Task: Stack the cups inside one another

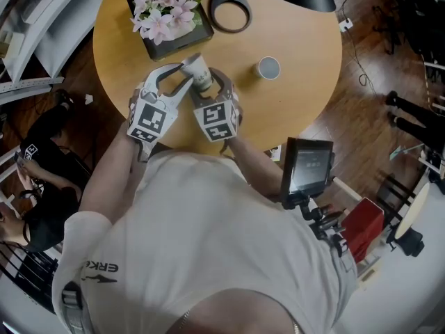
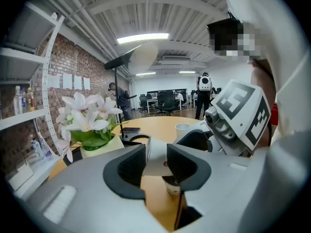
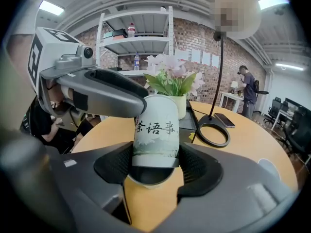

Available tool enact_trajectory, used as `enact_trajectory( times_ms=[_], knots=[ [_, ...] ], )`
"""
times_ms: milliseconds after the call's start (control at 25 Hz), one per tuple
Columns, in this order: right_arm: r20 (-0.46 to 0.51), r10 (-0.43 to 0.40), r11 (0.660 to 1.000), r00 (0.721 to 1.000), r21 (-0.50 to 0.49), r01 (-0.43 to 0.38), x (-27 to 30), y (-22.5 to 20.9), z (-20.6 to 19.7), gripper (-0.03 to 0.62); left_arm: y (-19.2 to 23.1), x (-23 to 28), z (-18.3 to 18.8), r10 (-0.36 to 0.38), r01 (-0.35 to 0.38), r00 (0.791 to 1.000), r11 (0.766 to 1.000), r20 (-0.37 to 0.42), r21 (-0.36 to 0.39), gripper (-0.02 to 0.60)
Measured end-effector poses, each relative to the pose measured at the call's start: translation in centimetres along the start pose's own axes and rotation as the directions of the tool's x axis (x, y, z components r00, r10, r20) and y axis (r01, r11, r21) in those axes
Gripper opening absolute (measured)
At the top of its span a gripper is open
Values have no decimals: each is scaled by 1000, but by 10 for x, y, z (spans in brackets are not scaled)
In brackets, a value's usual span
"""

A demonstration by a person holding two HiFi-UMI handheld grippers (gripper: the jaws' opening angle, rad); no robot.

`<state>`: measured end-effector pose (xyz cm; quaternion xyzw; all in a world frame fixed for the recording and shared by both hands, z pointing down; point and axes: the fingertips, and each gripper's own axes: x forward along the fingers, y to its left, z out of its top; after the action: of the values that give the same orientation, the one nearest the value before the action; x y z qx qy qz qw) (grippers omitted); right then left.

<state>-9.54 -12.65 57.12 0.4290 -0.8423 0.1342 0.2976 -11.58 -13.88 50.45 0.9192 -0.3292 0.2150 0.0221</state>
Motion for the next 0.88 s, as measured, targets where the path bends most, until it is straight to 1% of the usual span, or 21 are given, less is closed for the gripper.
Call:
enact_trajectory(
  times_ms=[120,200,320,440,600,880],
  knots=[
    [1,0,1000,1000,-4,0,1,0,1,299,0,2,1,17,-17,1000,1000,0,-9,123],
    [2,-2,1000,1000,-11,2,2,-2,1,299,4,4,1,25,-25,1000,1000,-4,-13,123],
    [2,-4,1000,1000,-17,5,2,-5,2,299,4,7,1,9,-9,999,1000,-33,17,115],
    [-1,-6,1000,1000,-12,6,2,-7,2,299,3,8,4,-9,11,998,1000,-55,25,96],
    [-8,-5,1000,1000,-14,4,2,-8,1,301,-2,5,13,-15,18,999,998,-50,60,59],
    [-2,-14,1000,1000,-26,14,0,-11,2,301,-21,-2,28,-48,52,998,991,-31,124,28]
  ],
)
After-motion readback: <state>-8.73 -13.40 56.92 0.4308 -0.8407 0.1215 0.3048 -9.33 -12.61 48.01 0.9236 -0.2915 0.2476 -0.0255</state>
